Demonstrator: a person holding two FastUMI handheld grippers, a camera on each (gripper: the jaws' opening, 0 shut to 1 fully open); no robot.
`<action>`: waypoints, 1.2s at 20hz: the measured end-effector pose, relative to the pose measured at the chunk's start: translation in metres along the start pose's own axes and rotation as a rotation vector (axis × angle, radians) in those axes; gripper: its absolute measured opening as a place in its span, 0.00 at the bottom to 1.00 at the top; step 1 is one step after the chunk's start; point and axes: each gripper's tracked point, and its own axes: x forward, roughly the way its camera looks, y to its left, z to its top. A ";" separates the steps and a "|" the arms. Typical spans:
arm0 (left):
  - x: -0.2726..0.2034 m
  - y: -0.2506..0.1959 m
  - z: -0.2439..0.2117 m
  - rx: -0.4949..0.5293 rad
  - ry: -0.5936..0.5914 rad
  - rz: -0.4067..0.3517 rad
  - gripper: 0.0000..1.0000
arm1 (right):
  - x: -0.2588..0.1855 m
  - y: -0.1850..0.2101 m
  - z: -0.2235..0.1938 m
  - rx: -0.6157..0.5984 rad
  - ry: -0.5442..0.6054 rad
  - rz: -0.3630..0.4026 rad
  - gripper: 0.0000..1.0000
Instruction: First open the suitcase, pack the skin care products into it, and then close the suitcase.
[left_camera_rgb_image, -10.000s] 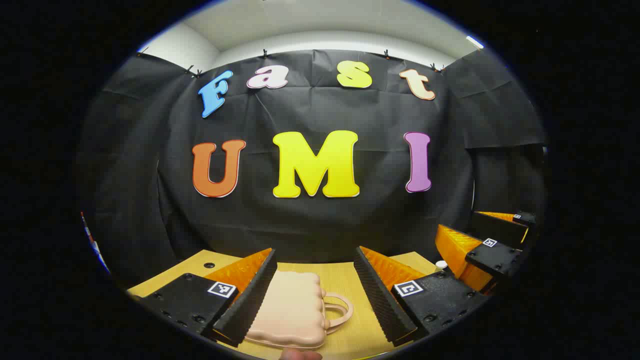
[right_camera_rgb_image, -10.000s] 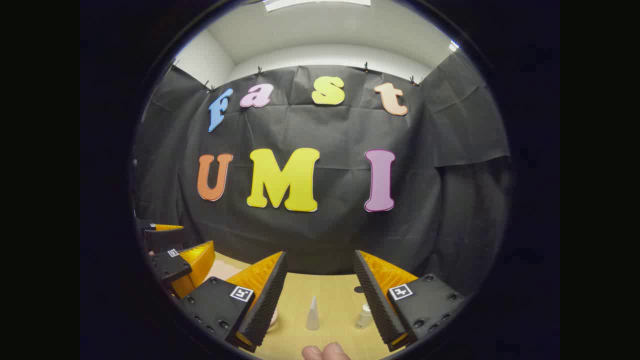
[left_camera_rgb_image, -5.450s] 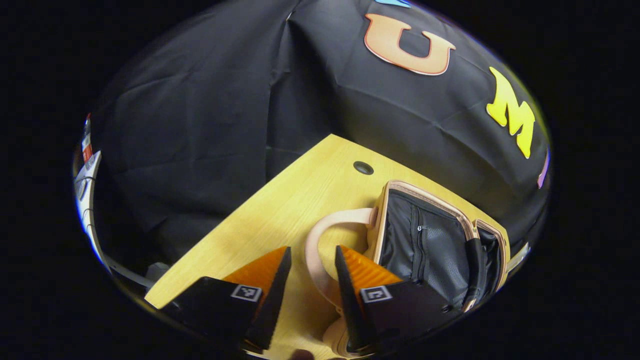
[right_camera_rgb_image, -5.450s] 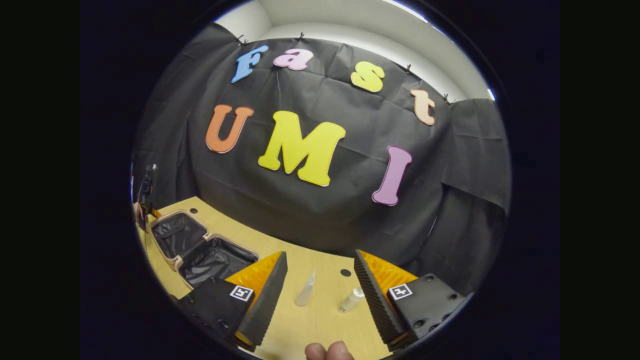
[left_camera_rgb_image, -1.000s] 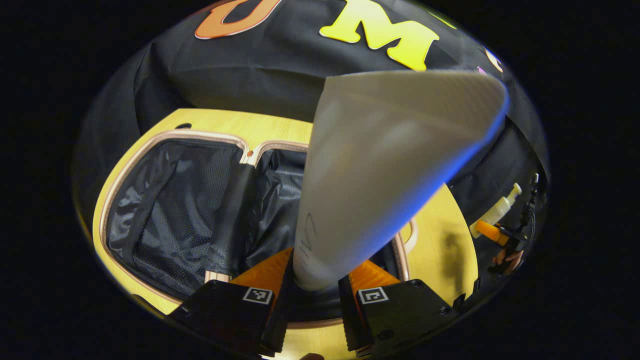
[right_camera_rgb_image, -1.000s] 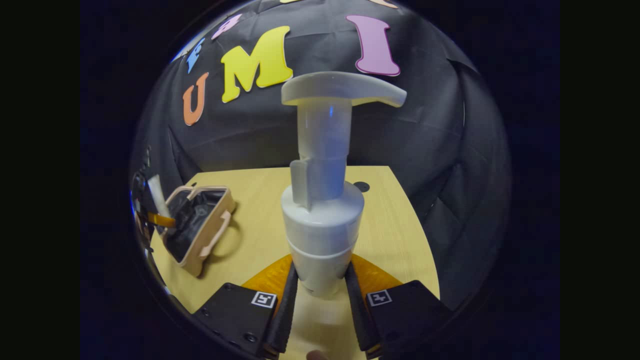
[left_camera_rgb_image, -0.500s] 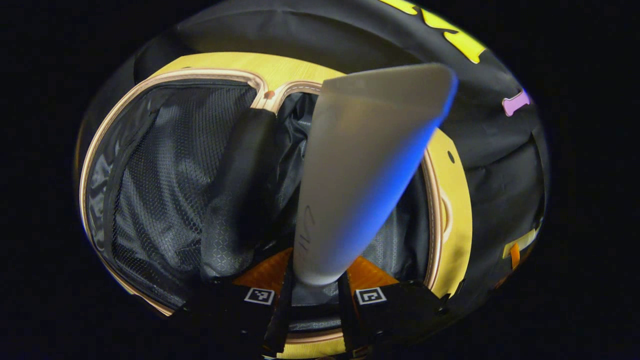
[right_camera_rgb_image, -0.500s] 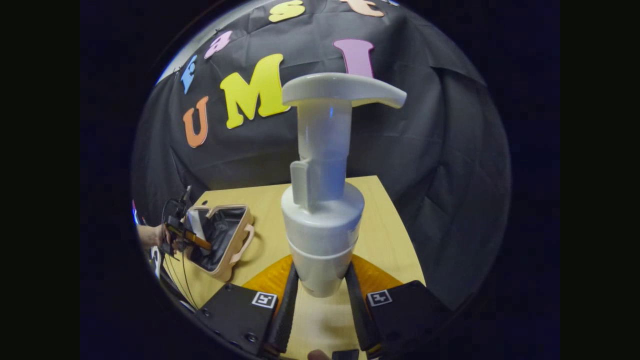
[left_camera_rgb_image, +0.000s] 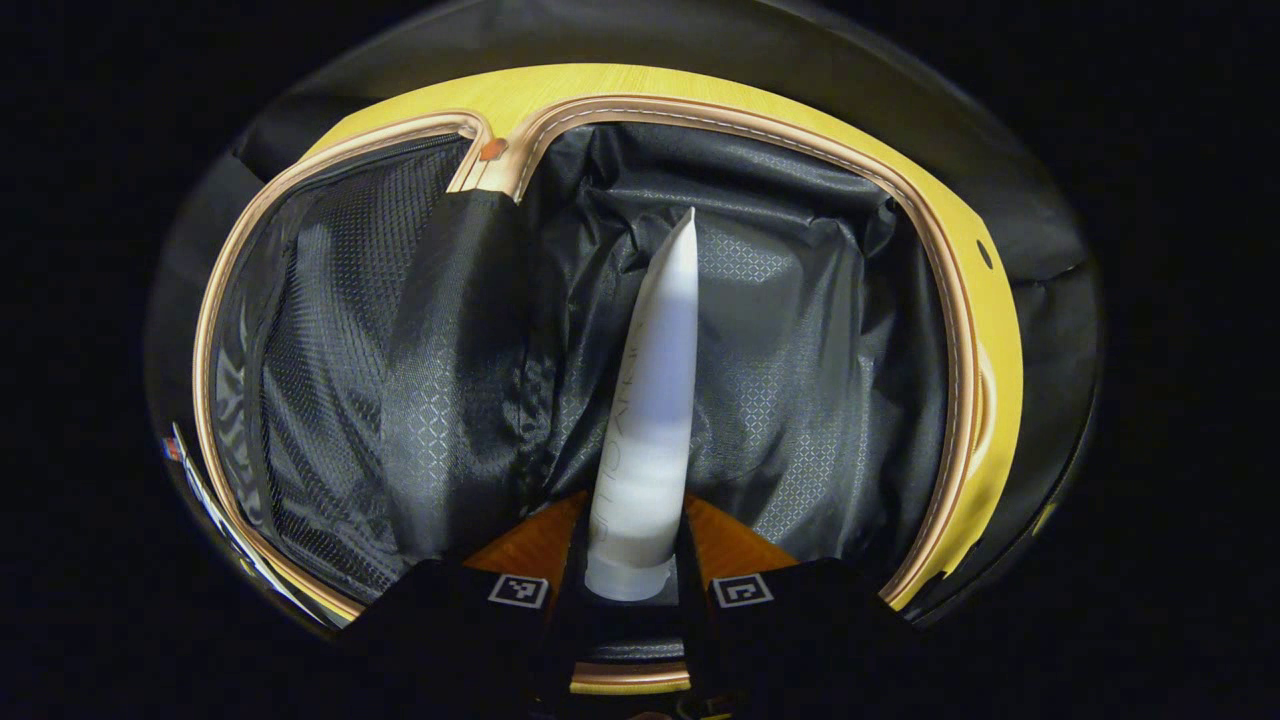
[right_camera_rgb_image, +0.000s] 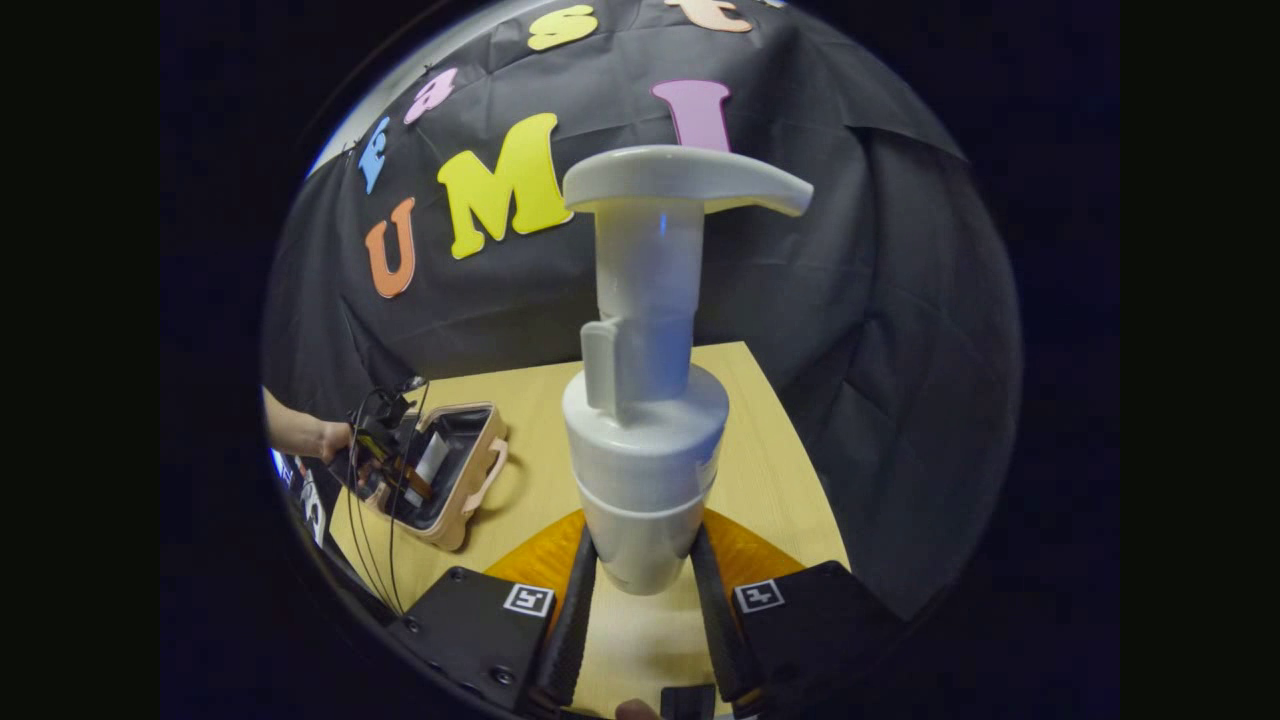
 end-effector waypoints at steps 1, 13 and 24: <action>0.001 -0.001 0.000 0.003 -0.009 0.007 0.49 | -0.003 0.001 0.000 -0.006 -0.004 0.002 0.48; -0.153 0.021 -0.013 0.124 -0.586 0.163 0.89 | 0.026 0.175 0.024 -0.203 -0.001 0.267 0.48; -0.188 0.152 -0.193 -0.193 -0.714 0.121 0.89 | 0.150 0.346 -0.060 -0.247 0.383 0.346 0.48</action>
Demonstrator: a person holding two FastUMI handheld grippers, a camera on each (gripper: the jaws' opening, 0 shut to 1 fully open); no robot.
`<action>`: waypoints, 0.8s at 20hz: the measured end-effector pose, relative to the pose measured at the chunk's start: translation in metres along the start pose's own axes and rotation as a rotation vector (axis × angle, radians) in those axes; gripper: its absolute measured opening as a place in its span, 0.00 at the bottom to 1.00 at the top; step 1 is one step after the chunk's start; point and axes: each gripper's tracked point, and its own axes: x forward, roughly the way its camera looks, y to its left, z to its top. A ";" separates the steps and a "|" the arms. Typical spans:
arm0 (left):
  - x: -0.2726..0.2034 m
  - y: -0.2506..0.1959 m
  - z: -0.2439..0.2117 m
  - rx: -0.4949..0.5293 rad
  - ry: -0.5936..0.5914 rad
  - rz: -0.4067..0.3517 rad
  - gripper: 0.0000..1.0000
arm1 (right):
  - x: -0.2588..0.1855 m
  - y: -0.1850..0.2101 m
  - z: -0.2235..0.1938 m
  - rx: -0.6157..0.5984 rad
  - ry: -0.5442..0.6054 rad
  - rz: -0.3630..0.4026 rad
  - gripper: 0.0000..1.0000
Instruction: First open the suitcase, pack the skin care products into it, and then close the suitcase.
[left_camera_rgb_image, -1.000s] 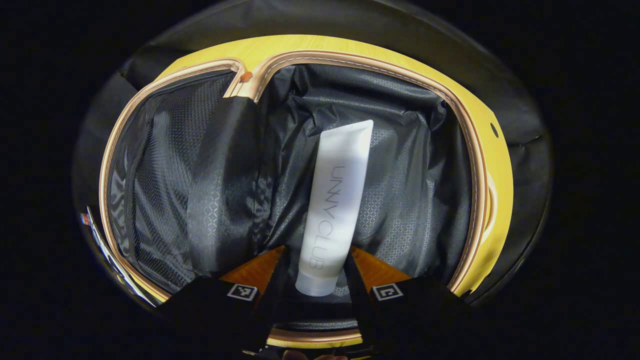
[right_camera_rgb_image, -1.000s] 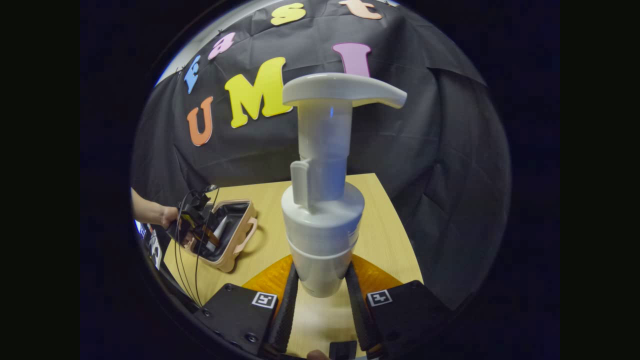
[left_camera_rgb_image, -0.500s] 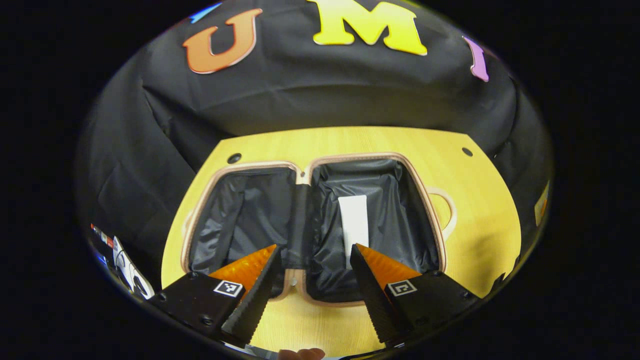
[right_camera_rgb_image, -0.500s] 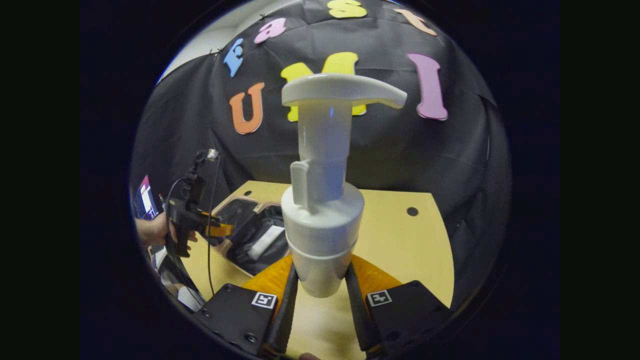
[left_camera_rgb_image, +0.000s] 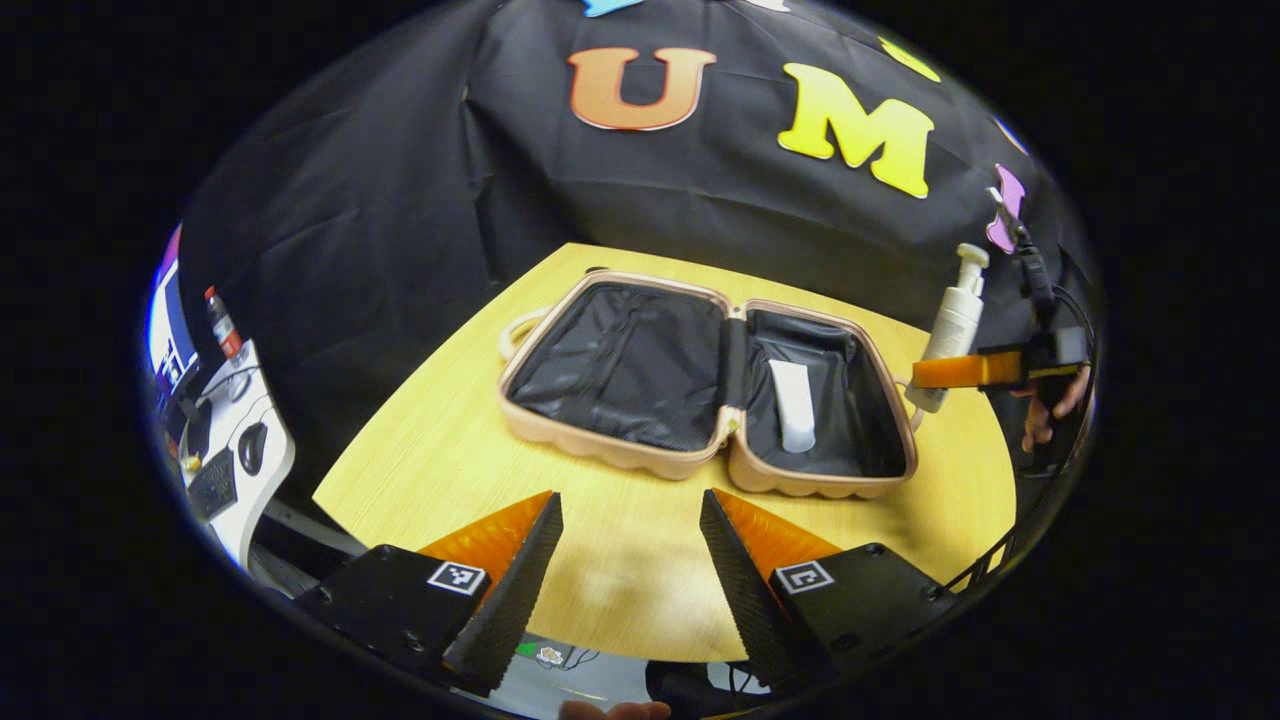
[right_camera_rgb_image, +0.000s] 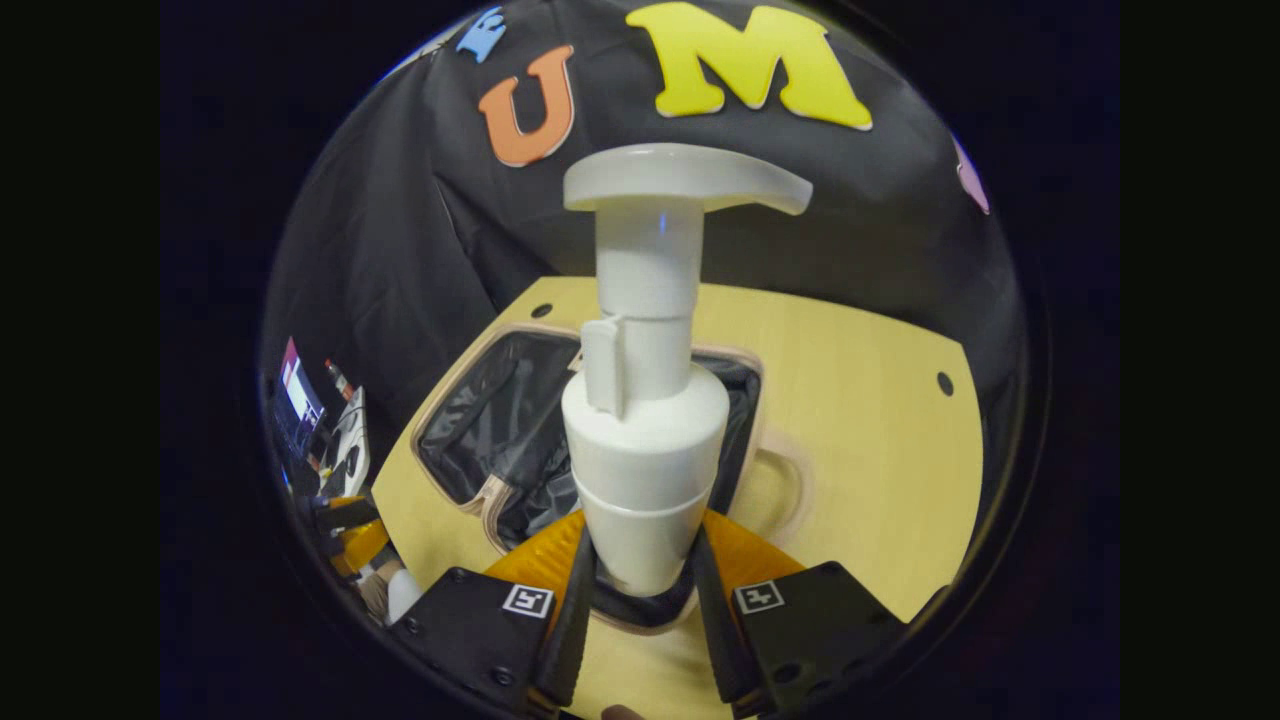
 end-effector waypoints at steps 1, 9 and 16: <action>-0.005 0.024 -0.013 -0.039 0.027 0.029 0.89 | 0.023 -0.002 -0.012 0.028 0.075 -0.022 0.48; -0.010 0.062 -0.015 -0.139 0.039 0.047 0.91 | 0.100 -0.010 -0.052 0.304 0.402 -0.167 0.46; -0.018 0.047 -0.010 -0.119 0.007 0.003 0.91 | 0.111 -0.021 -0.059 0.395 0.487 -0.279 0.49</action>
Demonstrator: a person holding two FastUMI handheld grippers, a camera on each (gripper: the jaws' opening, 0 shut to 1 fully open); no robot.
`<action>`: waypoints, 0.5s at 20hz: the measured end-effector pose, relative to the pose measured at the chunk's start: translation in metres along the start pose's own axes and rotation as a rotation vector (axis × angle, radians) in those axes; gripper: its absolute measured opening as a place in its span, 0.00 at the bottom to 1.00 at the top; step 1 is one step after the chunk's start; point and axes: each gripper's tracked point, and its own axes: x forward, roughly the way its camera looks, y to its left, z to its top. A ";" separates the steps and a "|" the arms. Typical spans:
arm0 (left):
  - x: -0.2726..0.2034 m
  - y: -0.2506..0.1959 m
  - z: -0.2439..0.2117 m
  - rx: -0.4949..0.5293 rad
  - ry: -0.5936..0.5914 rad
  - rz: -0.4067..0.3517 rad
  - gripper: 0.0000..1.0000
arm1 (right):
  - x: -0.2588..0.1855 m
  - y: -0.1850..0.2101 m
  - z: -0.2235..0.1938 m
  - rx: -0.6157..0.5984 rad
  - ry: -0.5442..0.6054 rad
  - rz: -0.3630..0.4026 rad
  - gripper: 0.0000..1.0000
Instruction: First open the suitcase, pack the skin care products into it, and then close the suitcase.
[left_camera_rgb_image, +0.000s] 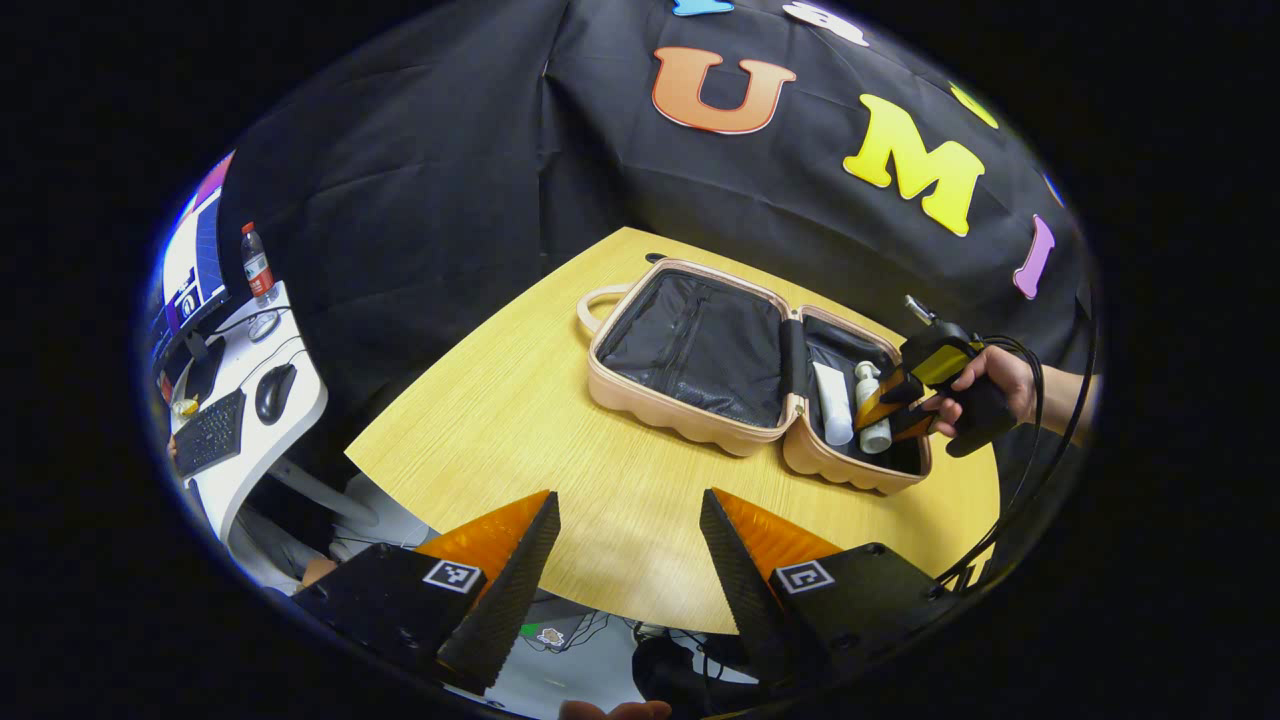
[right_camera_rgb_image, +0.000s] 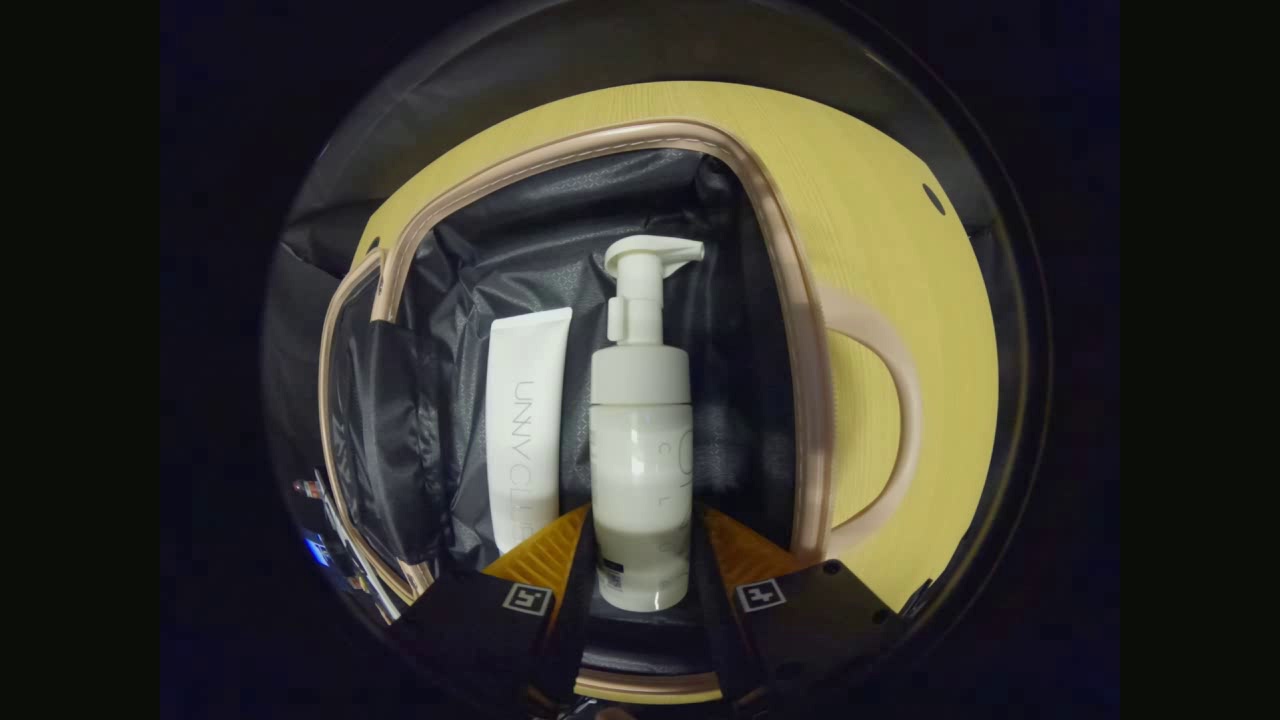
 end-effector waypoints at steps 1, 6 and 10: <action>-0.003 -0.003 0.004 -0.004 -0.017 -0.012 0.91 | -0.002 0.000 -0.001 0.000 -0.004 0.003 0.50; -0.006 -0.005 0.072 0.132 -0.271 -0.010 0.91 | -0.073 -0.008 0.000 -0.082 -0.194 0.022 0.69; 0.048 0.005 0.092 0.006 -0.281 -0.127 0.92 | -0.169 -0.018 -0.003 -0.279 -0.480 0.123 0.70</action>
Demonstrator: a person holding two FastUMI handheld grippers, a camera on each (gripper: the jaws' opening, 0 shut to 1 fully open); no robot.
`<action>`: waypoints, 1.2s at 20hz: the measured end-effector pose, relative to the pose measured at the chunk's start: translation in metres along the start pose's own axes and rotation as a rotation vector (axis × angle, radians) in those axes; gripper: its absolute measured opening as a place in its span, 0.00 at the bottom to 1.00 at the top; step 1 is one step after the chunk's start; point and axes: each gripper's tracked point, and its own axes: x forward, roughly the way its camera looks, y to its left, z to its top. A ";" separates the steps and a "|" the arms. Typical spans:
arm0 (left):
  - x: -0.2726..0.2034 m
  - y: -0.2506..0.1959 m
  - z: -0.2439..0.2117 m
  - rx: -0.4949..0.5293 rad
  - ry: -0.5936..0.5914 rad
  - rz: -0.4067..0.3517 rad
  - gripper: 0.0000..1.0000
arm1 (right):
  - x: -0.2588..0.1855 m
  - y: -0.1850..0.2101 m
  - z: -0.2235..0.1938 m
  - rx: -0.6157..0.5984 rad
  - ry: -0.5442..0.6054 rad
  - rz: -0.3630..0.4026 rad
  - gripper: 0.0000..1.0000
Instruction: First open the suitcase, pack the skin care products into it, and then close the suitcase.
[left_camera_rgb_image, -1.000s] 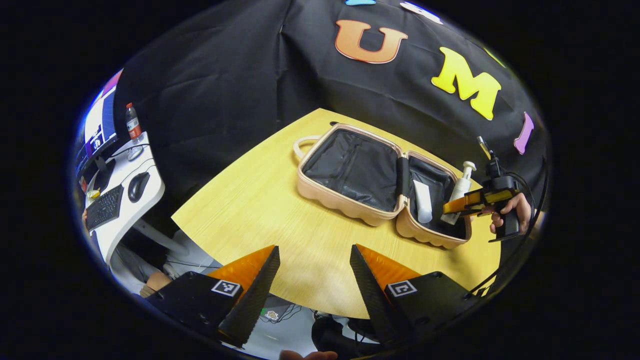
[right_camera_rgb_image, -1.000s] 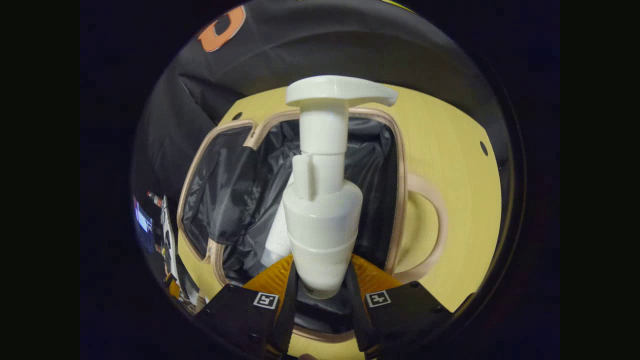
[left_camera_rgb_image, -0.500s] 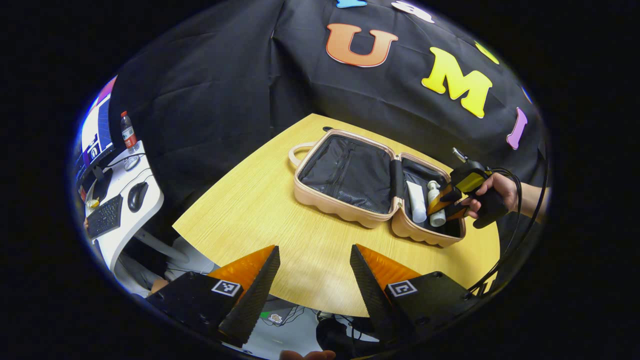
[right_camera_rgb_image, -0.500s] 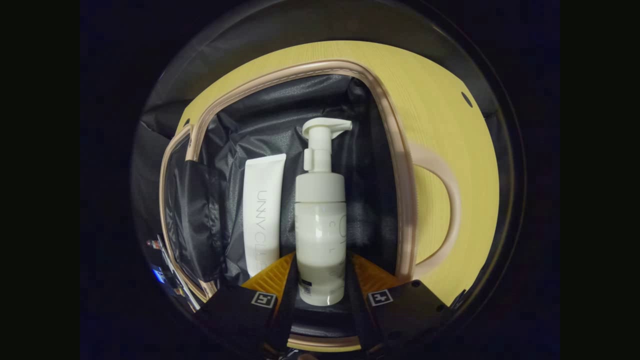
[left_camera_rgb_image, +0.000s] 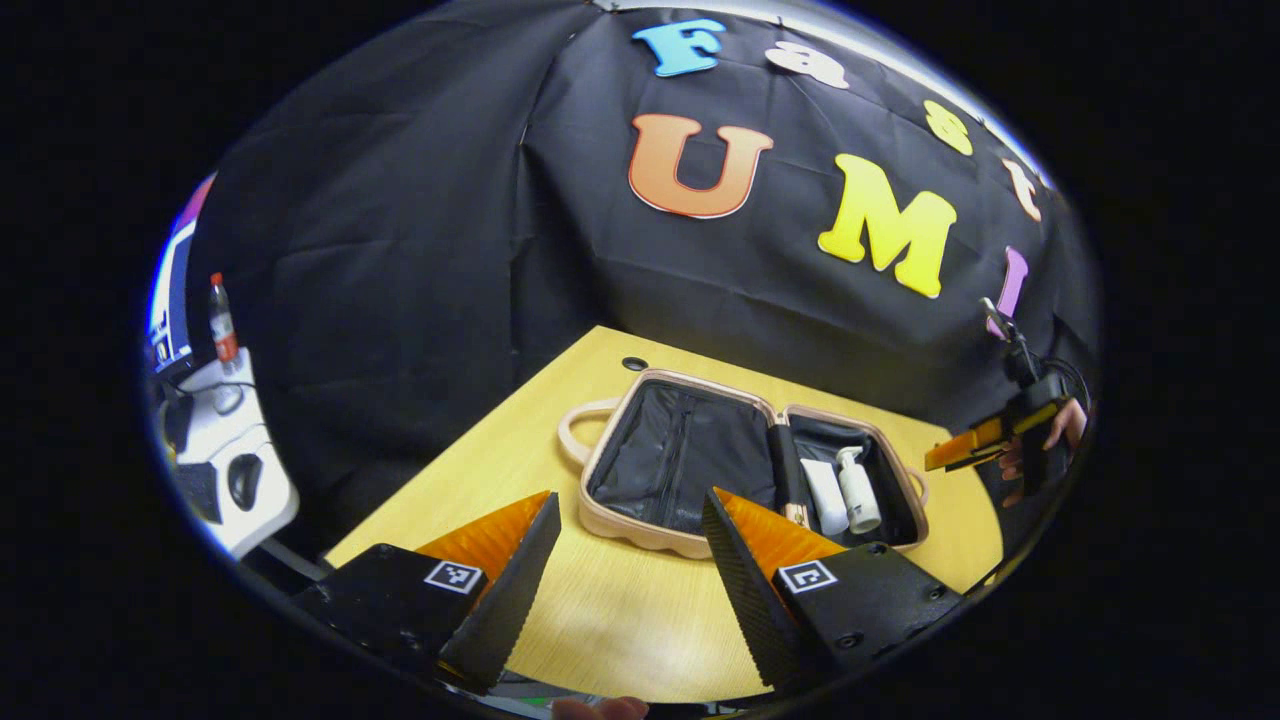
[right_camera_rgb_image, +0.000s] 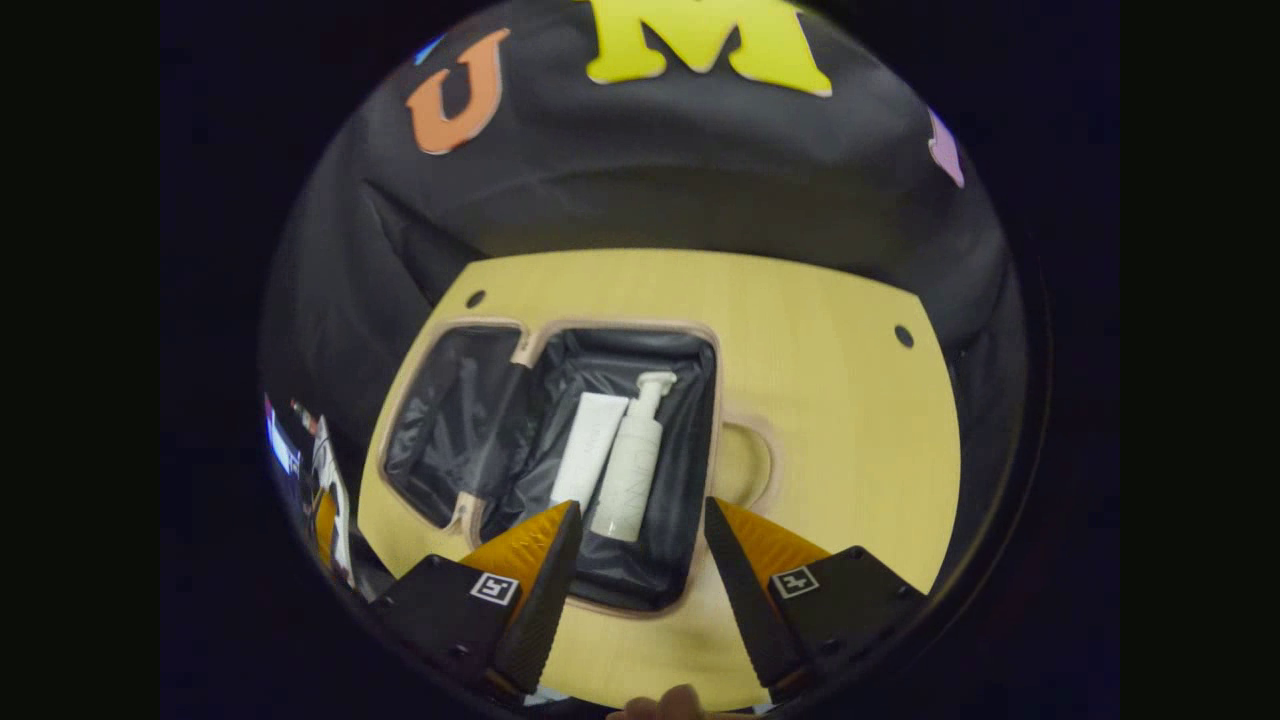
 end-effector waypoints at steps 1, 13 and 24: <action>0.013 0.011 -0.001 -0.028 0.004 -0.007 0.92 | -0.015 -0.002 0.004 -0.035 -0.041 0.008 0.70; 0.175 0.068 -0.007 -0.541 0.077 -0.184 0.93 | -0.125 -0.057 0.009 -0.169 -0.278 -0.094 0.72; 0.232 0.062 -0.027 -0.690 0.227 -0.141 0.26 | -0.136 -0.058 0.006 -0.073 -0.298 -0.061 0.72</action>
